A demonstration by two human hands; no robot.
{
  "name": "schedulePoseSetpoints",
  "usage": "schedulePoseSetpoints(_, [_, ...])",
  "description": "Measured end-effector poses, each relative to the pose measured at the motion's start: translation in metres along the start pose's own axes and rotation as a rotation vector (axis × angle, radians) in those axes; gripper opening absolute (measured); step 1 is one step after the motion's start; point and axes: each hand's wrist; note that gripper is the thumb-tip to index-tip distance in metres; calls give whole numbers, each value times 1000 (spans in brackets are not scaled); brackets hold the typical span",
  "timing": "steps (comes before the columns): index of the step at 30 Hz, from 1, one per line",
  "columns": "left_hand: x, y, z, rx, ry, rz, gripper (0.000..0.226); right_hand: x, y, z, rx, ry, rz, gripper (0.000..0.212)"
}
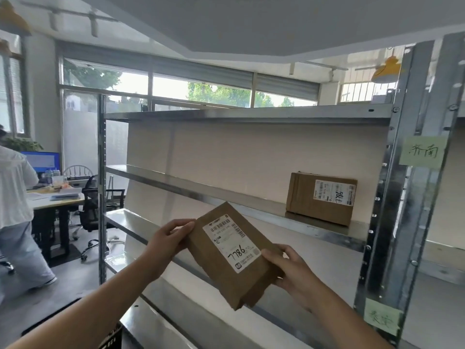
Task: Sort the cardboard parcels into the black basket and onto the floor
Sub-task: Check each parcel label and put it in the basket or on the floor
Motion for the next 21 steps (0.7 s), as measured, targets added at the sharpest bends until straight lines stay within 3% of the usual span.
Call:
schedulePoseSetpoints(3, [-6,-8,2,-45,83,-30,31,-9,-3,5,-61,-92,-8,49])
schedulePoseSetpoints(5, [-12,-11,4,-47,82,-44,45,-11,-3,13,-64,-37,-65,46])
schedulePoseSetpoints(8, [-27,-16,18,142,-104,-27,57,-9,0,30,2,129,-155,38])
schedulePoseSetpoints(11, [-40,-21,38,222,-201,-19,44,-4,9,49,79,179,-152,39])
schedulePoseSetpoints(15, [-40,-26,33,205,-69,23,45,4,25,62,26,159,-71,38])
schedulePoseSetpoints(21, [-38,-45,-8,200,45,-56,39,10,40,79,-254,185,-181,22])
Point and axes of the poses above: each hand's wrist, its own x-axis towards the middle knuckle, its own z-axis out of the palm, y = z × x, and after that the axes turned 7 degrees about y, right-handed
